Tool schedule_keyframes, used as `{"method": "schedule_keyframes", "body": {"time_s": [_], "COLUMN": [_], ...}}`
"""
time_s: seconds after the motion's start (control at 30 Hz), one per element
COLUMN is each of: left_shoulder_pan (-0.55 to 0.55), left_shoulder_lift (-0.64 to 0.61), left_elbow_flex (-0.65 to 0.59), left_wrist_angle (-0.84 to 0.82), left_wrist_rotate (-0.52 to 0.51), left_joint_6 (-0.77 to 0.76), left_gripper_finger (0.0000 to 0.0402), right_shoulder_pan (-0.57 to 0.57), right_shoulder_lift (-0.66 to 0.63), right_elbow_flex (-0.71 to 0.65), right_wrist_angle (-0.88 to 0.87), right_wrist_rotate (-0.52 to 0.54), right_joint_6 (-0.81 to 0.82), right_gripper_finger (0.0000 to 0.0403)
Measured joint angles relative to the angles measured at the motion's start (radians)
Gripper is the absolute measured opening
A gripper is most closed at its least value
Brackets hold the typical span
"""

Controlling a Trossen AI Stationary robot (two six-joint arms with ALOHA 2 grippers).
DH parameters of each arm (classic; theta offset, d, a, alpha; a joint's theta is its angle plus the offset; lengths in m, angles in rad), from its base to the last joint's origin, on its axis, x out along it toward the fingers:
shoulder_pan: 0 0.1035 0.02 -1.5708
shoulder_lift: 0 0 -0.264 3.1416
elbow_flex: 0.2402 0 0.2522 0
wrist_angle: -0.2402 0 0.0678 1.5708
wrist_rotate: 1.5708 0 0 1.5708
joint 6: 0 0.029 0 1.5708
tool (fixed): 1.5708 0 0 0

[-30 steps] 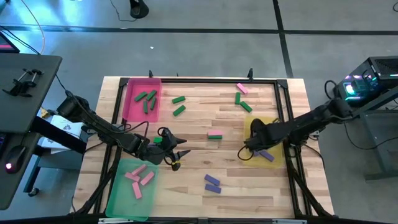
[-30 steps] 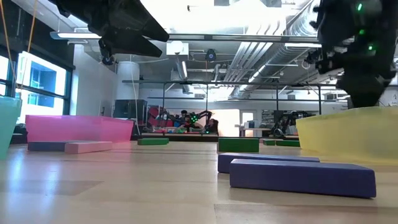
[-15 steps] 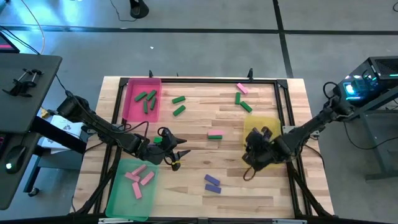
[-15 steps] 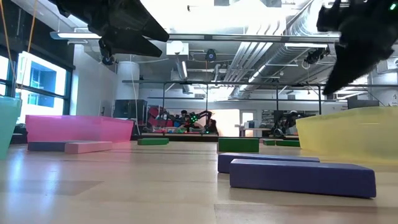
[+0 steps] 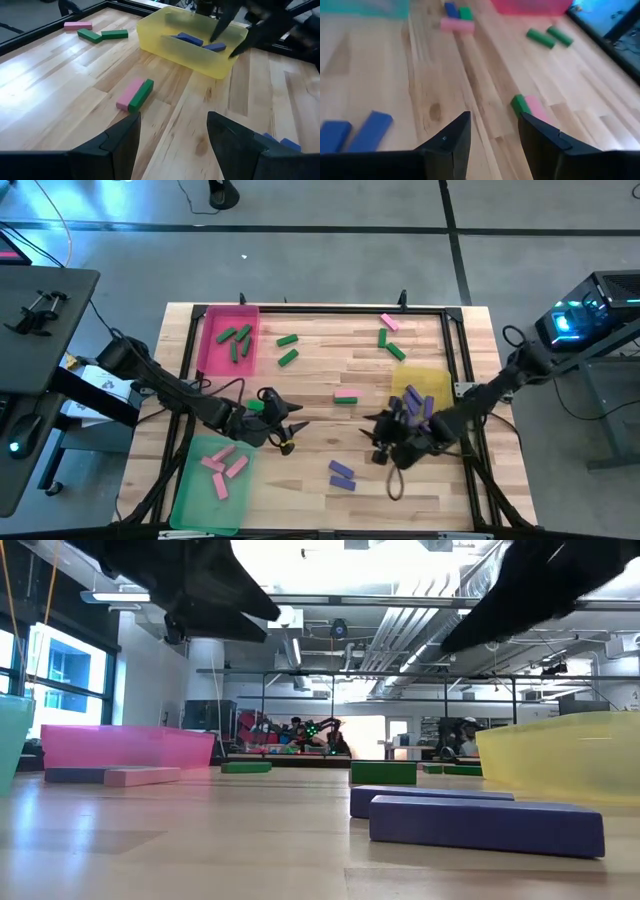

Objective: Sort blocks
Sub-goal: Put the green block into the pink bin

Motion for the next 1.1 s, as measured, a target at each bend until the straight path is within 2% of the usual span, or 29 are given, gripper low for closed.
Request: {"method": "schedule_keyframes", "body": {"time_s": [0.17,0.4,0.73,0.93,1.1], "left_shoulder_pan": [0.015,0.027,0.027,0.027,0.027], "left_shoulder_lift": [0.052,0.064,0.065,0.064,0.064], "left_elbow_flex": [0.000,0.000,0.000,0.000,0.000], "left_wrist_angle": [0.033,0.046,0.044,0.049,0.051], "left_wrist_rotate": [0.002,0.024,0.026,0.026,0.026], "left_joint_6": [0.000,0.000,0.003,0.027,0.026], "left_gripper_finger": [0.0218,0.0218,0.0218,0.0218,0.0218], "right_shoulder_pan": [-0.157,-0.340,-0.401,-0.401,-0.388], "right_shoulder_lift": [0.042,0.097,0.233,0.245,0.244], "right_elbow_flex": [0.000,0.000,0.002,0.002,0.002], "right_wrist_angle": [0.008,0.005,0.033,0.075,0.134], "right_wrist_rotate": [-0.162,-0.393,-0.403,-0.415,-0.546], "right_joint_6": [-0.096,-0.225,-0.278,-0.280,-0.314], "right_gripper_finger": [0.0149,0.0149,0.0145,0.0094,0.0056]}}
